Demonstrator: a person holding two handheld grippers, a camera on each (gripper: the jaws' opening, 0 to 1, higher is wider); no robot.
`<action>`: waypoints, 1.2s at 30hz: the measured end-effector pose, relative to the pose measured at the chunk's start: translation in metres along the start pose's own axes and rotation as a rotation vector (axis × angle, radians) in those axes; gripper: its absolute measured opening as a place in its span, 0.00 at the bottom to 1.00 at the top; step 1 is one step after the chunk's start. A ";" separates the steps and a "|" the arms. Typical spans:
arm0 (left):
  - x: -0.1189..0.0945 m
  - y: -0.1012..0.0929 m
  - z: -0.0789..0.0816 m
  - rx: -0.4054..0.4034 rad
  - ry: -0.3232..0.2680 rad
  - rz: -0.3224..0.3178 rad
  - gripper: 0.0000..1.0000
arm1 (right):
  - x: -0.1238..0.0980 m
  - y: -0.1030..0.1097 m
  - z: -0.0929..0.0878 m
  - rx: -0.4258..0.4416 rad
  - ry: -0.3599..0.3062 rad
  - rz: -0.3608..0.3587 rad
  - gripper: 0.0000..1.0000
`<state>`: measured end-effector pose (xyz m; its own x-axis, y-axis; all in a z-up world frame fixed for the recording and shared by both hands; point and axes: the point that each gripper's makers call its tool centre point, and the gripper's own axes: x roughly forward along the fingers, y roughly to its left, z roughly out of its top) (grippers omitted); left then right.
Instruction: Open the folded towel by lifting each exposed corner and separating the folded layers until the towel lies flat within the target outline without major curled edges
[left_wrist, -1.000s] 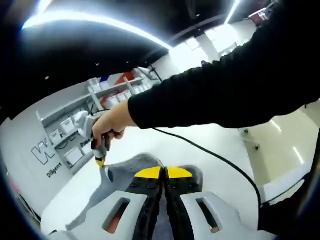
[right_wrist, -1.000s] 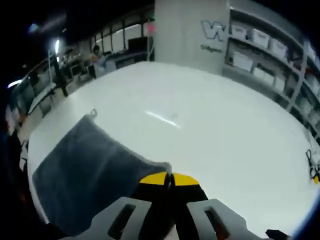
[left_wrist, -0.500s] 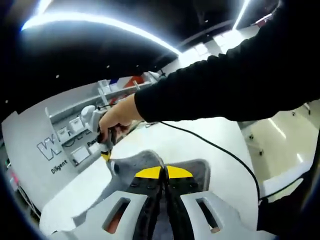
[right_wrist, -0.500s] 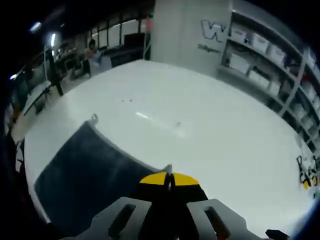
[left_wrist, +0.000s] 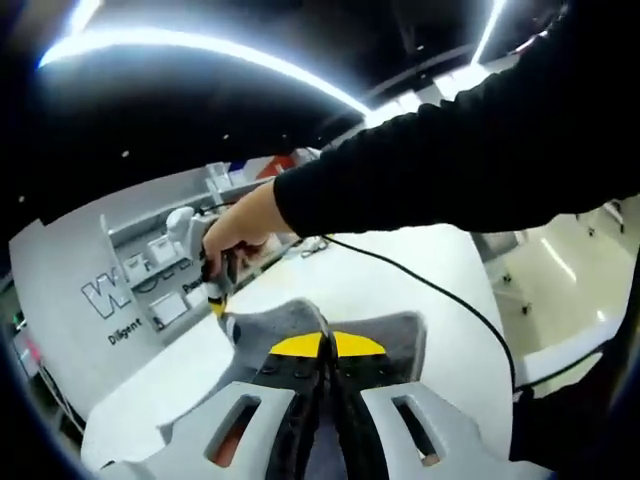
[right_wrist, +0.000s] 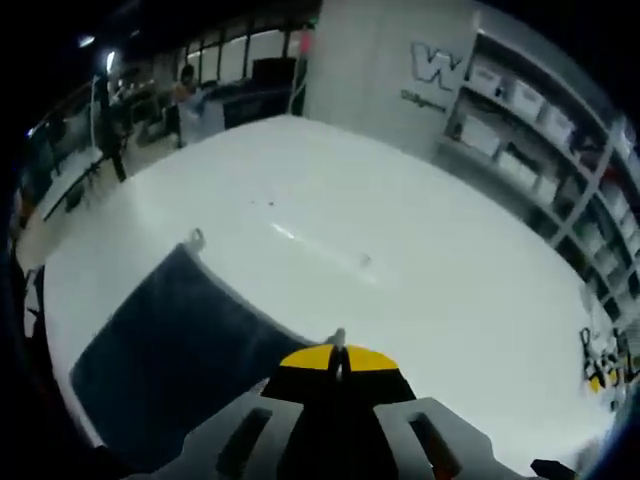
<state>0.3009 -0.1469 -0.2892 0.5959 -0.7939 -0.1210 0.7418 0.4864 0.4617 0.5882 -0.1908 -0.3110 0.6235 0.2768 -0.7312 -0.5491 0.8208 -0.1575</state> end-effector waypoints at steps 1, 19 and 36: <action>-0.001 0.002 0.000 -0.003 -0.001 0.003 0.00 | 0.001 0.003 0.003 -0.005 0.000 0.000 0.00; -0.044 0.038 -0.014 -0.022 -0.004 0.074 0.00 | 0.007 0.038 0.042 -0.081 0.016 -0.020 0.00; -0.088 0.071 -0.034 -0.079 0.020 0.155 0.00 | 0.018 0.076 0.072 -0.164 0.042 -0.026 0.00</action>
<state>0.3118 -0.0299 -0.2757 0.7102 -0.7004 -0.0715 0.6622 0.6300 0.4058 0.5977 -0.0879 -0.2879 0.6171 0.2327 -0.7516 -0.6184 0.7342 -0.2804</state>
